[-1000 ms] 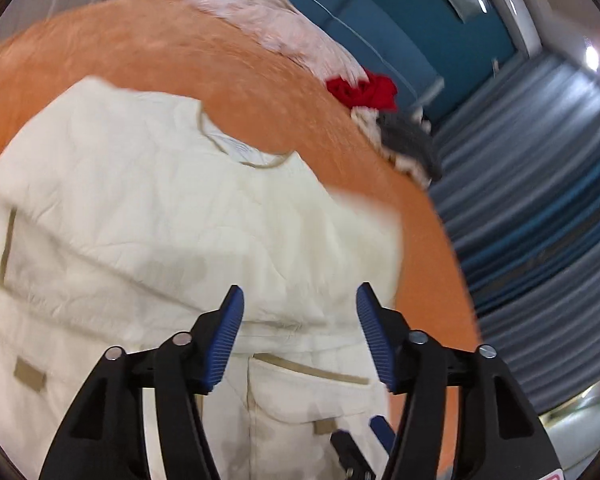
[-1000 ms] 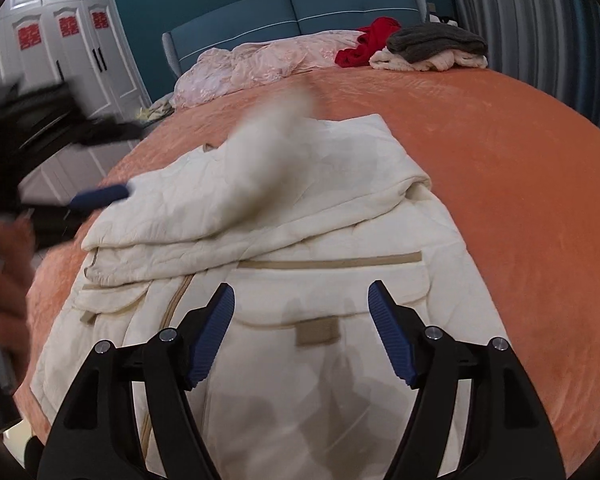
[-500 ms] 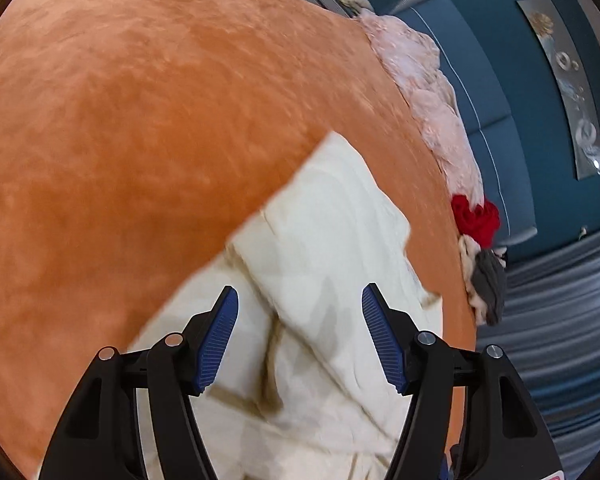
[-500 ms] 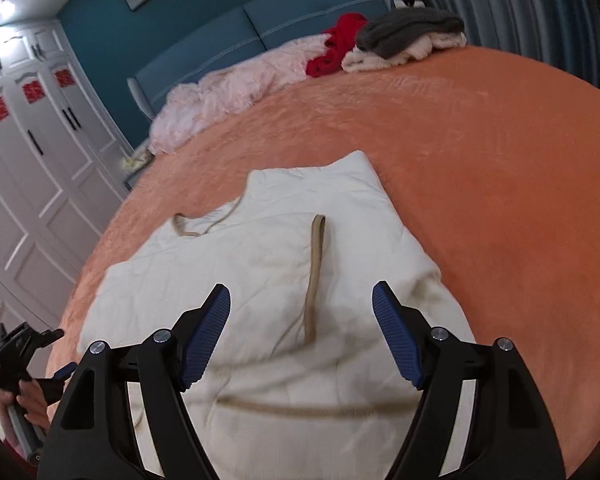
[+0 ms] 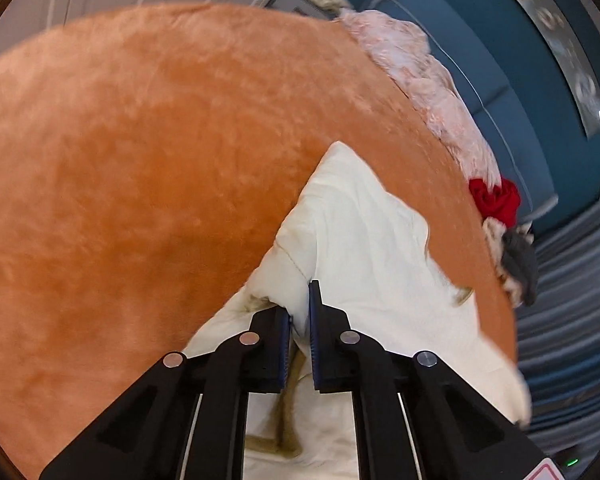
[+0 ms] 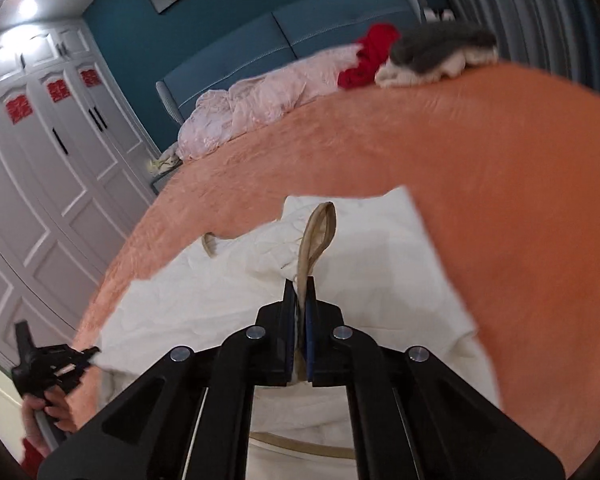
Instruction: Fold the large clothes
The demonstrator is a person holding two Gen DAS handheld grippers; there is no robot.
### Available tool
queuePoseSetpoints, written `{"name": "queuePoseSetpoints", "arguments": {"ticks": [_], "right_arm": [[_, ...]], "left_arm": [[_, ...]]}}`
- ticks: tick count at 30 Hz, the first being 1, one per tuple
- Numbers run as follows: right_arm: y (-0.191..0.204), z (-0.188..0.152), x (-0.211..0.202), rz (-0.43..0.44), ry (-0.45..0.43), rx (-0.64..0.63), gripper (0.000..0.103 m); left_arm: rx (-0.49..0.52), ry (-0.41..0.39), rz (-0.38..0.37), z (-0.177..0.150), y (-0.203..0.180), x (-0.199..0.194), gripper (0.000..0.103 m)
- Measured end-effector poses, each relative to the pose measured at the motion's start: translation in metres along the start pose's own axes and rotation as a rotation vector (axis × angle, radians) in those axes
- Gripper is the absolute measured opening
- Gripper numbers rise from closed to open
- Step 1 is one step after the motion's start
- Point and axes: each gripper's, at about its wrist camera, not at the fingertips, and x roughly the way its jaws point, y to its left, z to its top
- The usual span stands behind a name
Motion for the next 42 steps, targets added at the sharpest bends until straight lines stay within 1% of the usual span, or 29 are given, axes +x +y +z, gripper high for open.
{"name": "queuePoseSetpoints", "arguments": {"ticks": [2,3,4,5,7,8,9,10,11,12,13,14,15,16,17,18,19,20,21,23,25,26,28,29,31,34,42], "right_arm": [[-0.003,-0.014,0.016,-0.071,0.067,-0.052,0.003],[-0.009,-0.026,0.03,-0.109,0.126,-0.068,0.003],[-0.015,-0.037,0.041,-0.126,0.171,-0.07,0.003],[-0.019,-0.045,0.047,-0.132,0.193,-0.067,0.003],[-0.02,-0.051,0.049,-0.139,0.197,-0.072,0.004],[-0.017,-0.052,0.049,-0.147,0.198,-0.084,0.006],[-0.014,-0.052,0.048,-0.158,0.197,-0.096,0.007],[-0.012,-0.052,0.046,-0.166,0.194,-0.106,0.01],[-0.01,-0.051,0.043,-0.177,0.189,-0.118,0.016],[-0.006,-0.049,0.036,-0.196,0.177,-0.132,0.026],[-0.005,-0.048,0.029,-0.22,0.156,-0.143,0.033],[-0.002,-0.045,0.018,-0.251,0.122,-0.156,0.044],[0.003,-0.043,0.002,-0.284,0.064,-0.182,0.047],[0.008,-0.038,-0.008,-0.297,0.024,-0.201,0.047],[0.013,-0.036,-0.016,-0.294,-0.007,-0.217,0.047],[0.02,-0.033,-0.022,-0.271,-0.029,-0.227,0.047],[0.028,-0.029,-0.021,-0.243,-0.029,-0.235,0.047],[0.035,-0.027,-0.017,-0.212,-0.017,-0.244,0.046],[0.047,-0.025,-0.007,-0.159,0.008,-0.257,0.044],[0.063,-0.026,0.012,-0.112,0.037,-0.28,0.042],[0.075,-0.032,0.033,-0.1,0.065,-0.311,0.042],[0.079,-0.037,0.05,-0.099,0.1,-0.32,0.042],[0.078,-0.046,0.071,-0.1,0.156,-0.318,0.042],[0.075,-0.054,0.084,-0.113,0.188,-0.325,0.042],[0.073,-0.069,0.088,-0.121,0.192,-0.345,0.042],[0.073,-0.076,0.091,-0.127,0.19,-0.352,0.042],[0.071,-0.084,0.091,-0.133,0.163,-0.353,0.043]], "left_arm": [[0.059,0.005,0.062,-0.011,-0.002,0.009,0.006],[0.073,0.014,0.085,-0.015,-0.001,0.016,0.006],[0.076,0.021,0.109,-0.02,0.001,0.023,0.006],[0.084,0.019,0.118,-0.021,0.001,0.028,0.006],[0.118,0.006,0.143,-0.025,-0.003,0.031,0.007],[0.153,-0.004,0.168,-0.027,-0.007,0.032,0.007],[0.183,-0.016,0.187,-0.028,-0.01,0.032,0.01],[0.219,-0.038,0.223,-0.03,-0.015,0.03,0.017],[0.236,-0.055,0.239,-0.032,-0.016,0.026,0.018],[0.256,-0.074,0.256,-0.035,-0.019,0.02,0.024],[0.28,-0.097,0.277,-0.038,-0.022,0.009,0.033],[0.302,-0.114,0.282,-0.041,-0.024,0.001,0.038],[0.328,-0.138,0.285,-0.044,-0.028,-0.009,0.047],[0.366,-0.175,0.28,-0.049,-0.034,-0.023,0.049],[0.391,-0.197,0.274,-0.051,-0.04,-0.031,0.049],[0.418,-0.217,0.267,-0.054,-0.048,-0.037,0.049],[0.448,-0.231,0.255,-0.057,-0.058,-0.041,0.05],[0.484,-0.232,0.237,-0.059,-0.072,-0.04,0.05],[0.513,-0.224,0.218,-0.06,-0.084,-0.036,0.051],[0.556,-0.201,0.174,-0.065,-0.111,-0.017,0.051],[0.58,-0.178,0.161,-0.072,-0.124,0.004,0.054],[0.593,-0.152,0.169,-0.077,-0.129,0.021,0.054],[0.602,-0.103,0.181,-0.088,-0.129,0.053,0.054],[0.606,-0.09,0.194,-0.095,-0.127,0.063,0.054],[0.635,-0.093,0.232,-0.109,-0.117,0.082,0.055],[0.628,-0.101,0.229,-0.113,-0.112,0.086,0.056],[0.663,-0.132,0.272,-0.123,-0.114,0.095,0.057]]}}
